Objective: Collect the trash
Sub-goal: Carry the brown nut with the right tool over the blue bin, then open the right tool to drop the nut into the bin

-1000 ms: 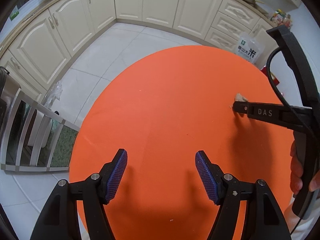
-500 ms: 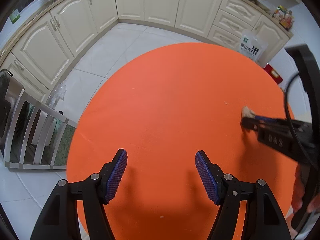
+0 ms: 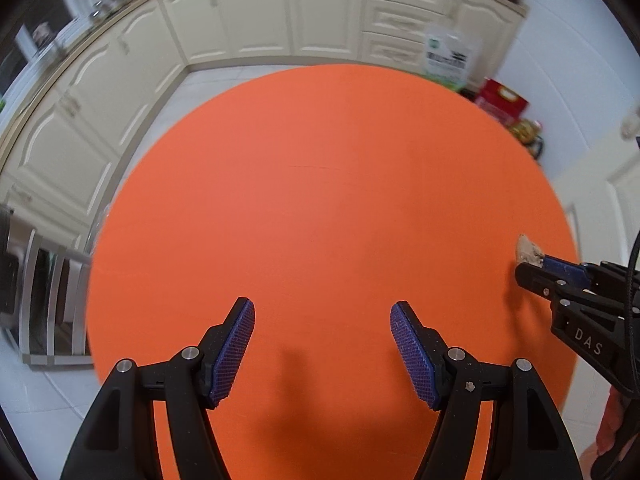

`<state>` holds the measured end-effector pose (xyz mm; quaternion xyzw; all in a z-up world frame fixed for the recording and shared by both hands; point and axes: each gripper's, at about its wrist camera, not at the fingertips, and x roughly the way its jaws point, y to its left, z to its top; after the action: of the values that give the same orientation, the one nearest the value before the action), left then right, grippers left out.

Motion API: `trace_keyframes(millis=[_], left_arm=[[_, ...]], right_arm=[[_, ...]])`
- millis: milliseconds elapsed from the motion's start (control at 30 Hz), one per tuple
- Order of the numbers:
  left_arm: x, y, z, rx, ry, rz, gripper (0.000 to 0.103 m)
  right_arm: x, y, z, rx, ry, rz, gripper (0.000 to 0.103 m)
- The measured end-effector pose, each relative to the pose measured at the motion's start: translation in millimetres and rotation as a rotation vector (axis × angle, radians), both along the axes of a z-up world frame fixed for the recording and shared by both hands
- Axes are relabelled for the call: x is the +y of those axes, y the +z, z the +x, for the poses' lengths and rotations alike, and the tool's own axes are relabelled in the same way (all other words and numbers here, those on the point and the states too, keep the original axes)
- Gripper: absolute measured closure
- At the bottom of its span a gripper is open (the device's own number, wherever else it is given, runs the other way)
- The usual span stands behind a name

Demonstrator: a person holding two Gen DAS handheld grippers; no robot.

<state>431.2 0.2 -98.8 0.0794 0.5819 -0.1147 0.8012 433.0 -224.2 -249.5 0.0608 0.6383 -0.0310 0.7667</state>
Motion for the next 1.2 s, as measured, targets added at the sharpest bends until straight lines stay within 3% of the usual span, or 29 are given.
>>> trace_keyframes(millis=[167, 233, 600, 867, 1000, 1200], left_arm=[[-61.9, 3.5, -41.5, -0.001, -0.113, 0.003, 0.036], [-89.5, 2.8, -59.2, 0.022, -0.173, -0.028, 0.036], [-189.2, -15.2, -127.4, 0.067, -0.367, -0.03, 0.036], [-214.0, -21.7, -130.0, 0.074, -0.409, -0.011, 0.036], [-220.1, -23.4, -130.4, 0.073, -0.384, -0.006, 0.036], [-222.6, -26.1, -129.9, 0.074, -0.376, 0.0, 0.036]], right_arm=[[-54.9, 16.5, -51.7, -0.037, -0.087, 0.005, 0.08], [-74.5, 20.0, -73.2, -0.042, -0.125, 0.003, 0.08], [-190.6, 15.0, -184.5, -0.012, -0.382, 0.002, 0.08], [-211.4, -0.6, -212.7, 0.026, -0.462, 0.033, 0.078], [-208.9, 2.6, -220.1, 0.009, -0.468, 0.008, 0.063], [-209.6, 4.1, -219.8, 0.002, -0.469, 0.007, 0.061]])
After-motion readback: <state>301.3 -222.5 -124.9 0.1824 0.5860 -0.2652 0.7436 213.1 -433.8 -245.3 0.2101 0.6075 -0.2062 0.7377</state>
